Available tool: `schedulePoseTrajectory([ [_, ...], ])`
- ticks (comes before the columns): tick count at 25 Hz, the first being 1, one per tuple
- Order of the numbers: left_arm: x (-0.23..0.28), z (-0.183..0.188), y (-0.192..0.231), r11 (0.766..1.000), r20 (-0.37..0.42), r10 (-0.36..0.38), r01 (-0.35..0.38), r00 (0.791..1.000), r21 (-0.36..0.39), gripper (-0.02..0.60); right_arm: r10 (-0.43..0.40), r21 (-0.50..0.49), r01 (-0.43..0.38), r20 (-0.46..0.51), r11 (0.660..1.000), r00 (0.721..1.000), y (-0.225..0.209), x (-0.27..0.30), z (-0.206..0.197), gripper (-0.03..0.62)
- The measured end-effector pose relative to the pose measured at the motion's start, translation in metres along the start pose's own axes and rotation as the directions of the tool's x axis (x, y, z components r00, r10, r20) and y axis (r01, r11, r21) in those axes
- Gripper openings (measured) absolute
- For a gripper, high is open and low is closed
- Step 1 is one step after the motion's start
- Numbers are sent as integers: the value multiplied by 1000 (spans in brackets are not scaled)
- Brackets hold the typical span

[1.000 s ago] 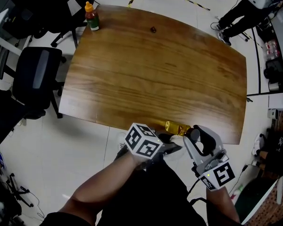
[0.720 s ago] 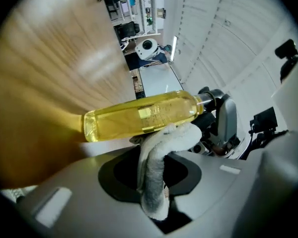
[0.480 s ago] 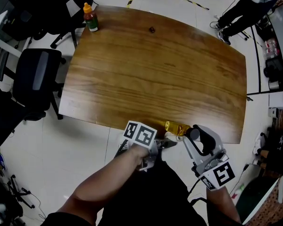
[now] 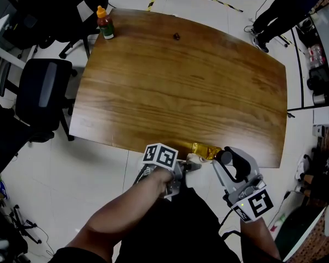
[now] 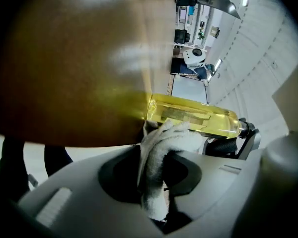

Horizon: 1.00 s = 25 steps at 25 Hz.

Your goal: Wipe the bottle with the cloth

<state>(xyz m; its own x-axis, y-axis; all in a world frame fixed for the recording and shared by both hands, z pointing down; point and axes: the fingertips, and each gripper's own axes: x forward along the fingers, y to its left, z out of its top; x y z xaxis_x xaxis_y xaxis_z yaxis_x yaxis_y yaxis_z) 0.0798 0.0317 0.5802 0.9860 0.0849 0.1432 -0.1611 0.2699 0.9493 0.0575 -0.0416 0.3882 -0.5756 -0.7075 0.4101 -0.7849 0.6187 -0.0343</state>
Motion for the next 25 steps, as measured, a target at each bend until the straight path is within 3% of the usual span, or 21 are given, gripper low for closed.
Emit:
schedulePoseTrajectory([
  [5, -7, -7, -2, 996, -6, 40, -39, 999, 80, 103, -2, 9, 2, -1, 1000, 1000, -1, 0, -2, 146],
  [10, -55, -24, -23, 970, 27, 88, -92, 996, 226, 103, -9, 19, 8, 15, 1000, 1000, -2, 0, -2, 146],
  [13, -94, -11, -57, 950, 169, -8, -45, 986, 308, 103, -20, 22, 20, 29, 1000, 999, -3, 0, -3, 146],
  [17, -130, 25, -100, 896, 333, -132, -31, 934, 443, 103, -45, 14, 44, 72, 999, 996, -3, -1, 1, 147],
  [21, -127, 48, -119, 868, 366, -194, -14, 910, 496, 103, -71, 17, 70, 86, 997, 994, -3, -1, 2, 147],
  [25, -116, 60, -143, 866, 349, -326, 130, 878, 483, 103, -54, -6, 55, 83, 998, 995, -2, -1, 3, 147],
])
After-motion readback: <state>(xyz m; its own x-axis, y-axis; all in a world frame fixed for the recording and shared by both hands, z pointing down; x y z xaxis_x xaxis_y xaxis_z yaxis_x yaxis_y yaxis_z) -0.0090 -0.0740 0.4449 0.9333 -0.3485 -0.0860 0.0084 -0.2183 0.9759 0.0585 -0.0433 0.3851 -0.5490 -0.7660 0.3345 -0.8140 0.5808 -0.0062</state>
